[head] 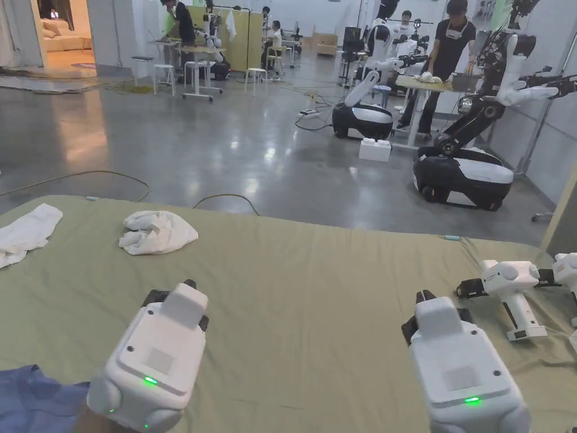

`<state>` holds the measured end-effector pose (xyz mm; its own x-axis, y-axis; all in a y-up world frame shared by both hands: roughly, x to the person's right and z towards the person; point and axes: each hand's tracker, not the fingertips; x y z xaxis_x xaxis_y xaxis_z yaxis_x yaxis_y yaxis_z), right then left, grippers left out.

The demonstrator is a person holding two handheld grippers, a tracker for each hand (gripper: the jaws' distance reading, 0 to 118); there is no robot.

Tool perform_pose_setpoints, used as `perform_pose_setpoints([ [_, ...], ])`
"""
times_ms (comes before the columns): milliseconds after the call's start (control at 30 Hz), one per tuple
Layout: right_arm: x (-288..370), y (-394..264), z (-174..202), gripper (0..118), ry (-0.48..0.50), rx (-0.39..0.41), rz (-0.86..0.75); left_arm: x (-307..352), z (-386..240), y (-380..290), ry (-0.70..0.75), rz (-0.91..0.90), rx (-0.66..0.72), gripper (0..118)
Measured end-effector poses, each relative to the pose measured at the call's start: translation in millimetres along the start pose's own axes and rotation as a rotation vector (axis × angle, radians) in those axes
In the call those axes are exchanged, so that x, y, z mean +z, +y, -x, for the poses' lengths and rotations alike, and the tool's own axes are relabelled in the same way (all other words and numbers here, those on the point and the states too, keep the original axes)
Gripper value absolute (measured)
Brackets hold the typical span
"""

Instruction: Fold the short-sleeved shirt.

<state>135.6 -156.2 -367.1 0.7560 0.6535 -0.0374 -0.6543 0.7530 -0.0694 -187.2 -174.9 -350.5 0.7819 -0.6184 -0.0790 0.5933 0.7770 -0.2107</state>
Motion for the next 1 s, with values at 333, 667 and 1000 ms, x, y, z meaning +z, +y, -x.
perform_pose_setpoints([
  [333, 4, -13, 14, 2, -0.014, 0.320, -0.015, 2, -4, -5, -0.001, 0.001, -0.285, 0],
  [667, 5, -23, -3, 2, 0.034, -0.649, 0.104, 5, 18, -17, -0.055, -0.022, 0.885, 0],
  [1000, 13, -19, -5, 2, -0.003, -0.796, 0.123, 13, 26, -13, -0.035, -0.040, 0.850, 0],
])
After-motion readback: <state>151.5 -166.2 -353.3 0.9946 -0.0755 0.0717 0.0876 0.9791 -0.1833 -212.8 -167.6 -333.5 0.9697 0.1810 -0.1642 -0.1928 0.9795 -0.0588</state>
